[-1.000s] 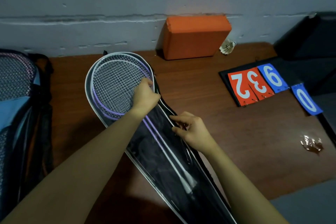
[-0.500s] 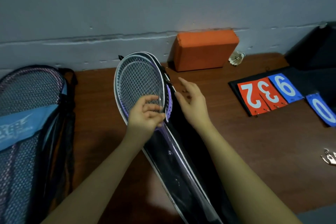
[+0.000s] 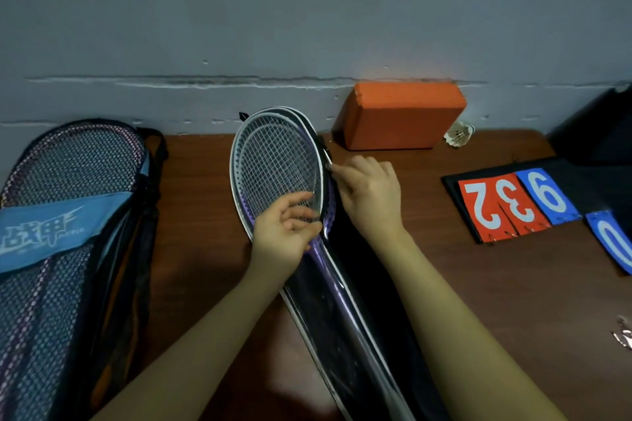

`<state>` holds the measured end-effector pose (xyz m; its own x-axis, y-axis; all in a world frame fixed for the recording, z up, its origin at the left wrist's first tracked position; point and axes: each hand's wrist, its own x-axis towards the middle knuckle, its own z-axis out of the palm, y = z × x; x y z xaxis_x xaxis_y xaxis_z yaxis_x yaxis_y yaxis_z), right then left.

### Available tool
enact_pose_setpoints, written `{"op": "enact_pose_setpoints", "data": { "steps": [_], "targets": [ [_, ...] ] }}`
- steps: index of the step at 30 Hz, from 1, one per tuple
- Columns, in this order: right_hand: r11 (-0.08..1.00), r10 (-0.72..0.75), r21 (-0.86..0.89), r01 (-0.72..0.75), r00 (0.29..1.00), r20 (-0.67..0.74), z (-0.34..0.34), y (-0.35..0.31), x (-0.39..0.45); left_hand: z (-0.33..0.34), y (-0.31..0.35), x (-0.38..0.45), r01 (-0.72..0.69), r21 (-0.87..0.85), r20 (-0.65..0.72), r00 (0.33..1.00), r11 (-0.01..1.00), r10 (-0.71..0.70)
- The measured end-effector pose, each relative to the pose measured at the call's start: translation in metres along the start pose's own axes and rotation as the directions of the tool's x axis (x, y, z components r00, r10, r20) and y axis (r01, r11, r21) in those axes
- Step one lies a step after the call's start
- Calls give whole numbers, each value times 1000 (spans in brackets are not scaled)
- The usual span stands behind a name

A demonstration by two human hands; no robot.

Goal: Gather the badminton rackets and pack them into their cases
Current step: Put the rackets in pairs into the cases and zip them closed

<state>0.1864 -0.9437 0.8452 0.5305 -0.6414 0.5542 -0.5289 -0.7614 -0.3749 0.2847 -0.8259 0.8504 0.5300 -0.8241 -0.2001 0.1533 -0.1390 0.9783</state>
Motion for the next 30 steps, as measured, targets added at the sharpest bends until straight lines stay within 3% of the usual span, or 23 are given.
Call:
{"op": "enact_pose_setpoints", "data": {
  "steps": [2, 6, 10, 14, 18, 20, 22, 25, 30],
  "targets": [
    [990, -124, -68, 126, 992, 38, -3, 6, -10, 5, -4, 5, 10, -25, -84, 996, 1000, -12],
    [981, -190, -18, 193, 974, 127, -8, 18, -38, 11, -4, 18, 6, -42, -134, 991, 999, -12],
    [993, -108, 65, 97, 974, 199, -13, 21, -70, 13, -1, 33, -7, -29, -170, 985, 1000, 2],
    [994, -26, 108, 1, 972, 234, -24, 25, -93, 11, -8, 50, -52, 227, -152, 984, 972, 88],
    [994, 87, 45, -101, 965, 249, -31, 26, -107, 16, -15, 50, -98, 334, -119, 982, 937, 145],
    [988, 137, 36, -150, 958, 254, -30, 26, -110, 21, -18, 41, -205, 457, -47, 966, 865, 253],
    [985, 155, 32, -168, 957, 247, -31, 29, -111, 26, -22, 28, -380, 619, 175, 920, 687, 350],
    [991, 126, 22, -134, 967, 223, -33, 31, -112, 29, -31, 14, -551, 742, 505, 834, 381, 223],
    [987, 137, 55, -150, 972, 193, -36, 36, -119, 28, -41, 12, -517, 778, 518, 849, 357, 101]
  ]
}}
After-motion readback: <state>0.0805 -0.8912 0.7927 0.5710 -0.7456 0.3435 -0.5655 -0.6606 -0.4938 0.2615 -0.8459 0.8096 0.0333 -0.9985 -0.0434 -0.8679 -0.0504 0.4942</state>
